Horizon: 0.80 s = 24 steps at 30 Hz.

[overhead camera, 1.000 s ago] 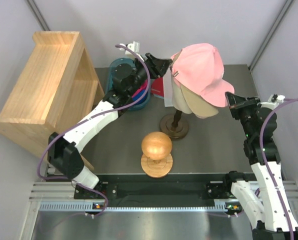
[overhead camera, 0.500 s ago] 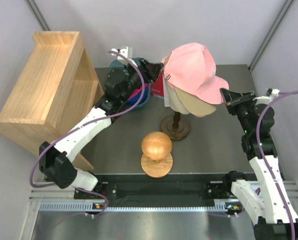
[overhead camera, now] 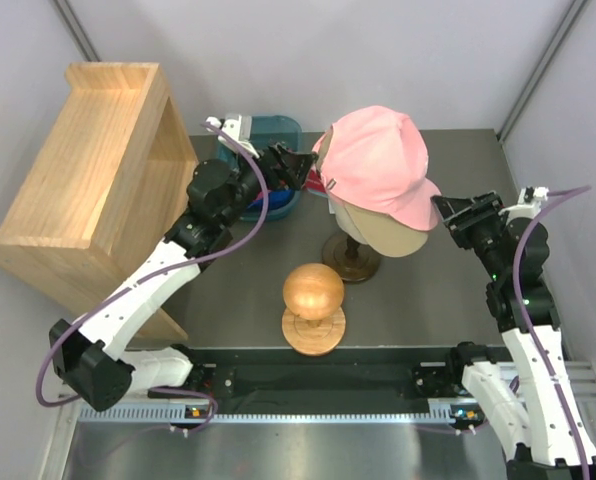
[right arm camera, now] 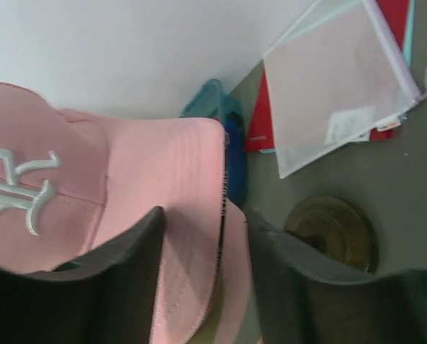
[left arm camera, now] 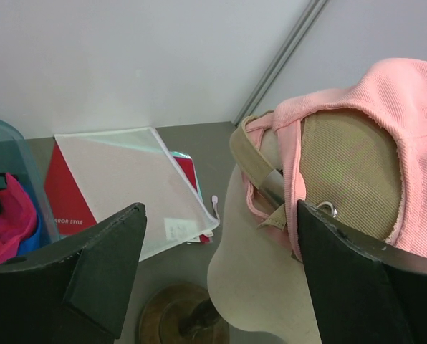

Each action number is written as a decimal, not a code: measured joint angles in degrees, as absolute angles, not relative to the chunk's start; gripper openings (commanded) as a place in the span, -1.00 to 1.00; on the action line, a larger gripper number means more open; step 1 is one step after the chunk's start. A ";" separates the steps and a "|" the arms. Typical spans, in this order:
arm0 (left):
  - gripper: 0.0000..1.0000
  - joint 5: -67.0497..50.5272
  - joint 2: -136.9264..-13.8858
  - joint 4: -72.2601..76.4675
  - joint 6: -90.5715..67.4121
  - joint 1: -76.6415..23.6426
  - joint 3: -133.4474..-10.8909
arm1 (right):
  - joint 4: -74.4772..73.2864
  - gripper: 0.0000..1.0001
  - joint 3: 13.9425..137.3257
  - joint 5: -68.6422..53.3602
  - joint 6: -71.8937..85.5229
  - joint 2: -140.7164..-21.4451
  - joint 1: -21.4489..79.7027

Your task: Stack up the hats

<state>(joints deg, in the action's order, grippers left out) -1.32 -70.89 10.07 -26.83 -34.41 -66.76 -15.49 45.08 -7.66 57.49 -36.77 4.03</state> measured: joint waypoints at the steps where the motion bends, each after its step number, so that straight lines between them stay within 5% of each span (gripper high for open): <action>1: 0.84 -1.45 -70.59 9.78 -26.81 -34.44 -66.70 | -16.43 0.31 45.04 -7.57 56.97 -36.80 4.03; 8: 0.98 -1.58 -67.11 5.52 -26.61 -34.24 -66.04 | -20.88 0.99 44.88 -6.87 55.59 -34.00 4.01; 24: 0.98 -4.78 -62.67 1.30 -24.25 -34.26 -65.30 | -20.91 0.99 42.89 -7.92 55.75 -29.56 4.05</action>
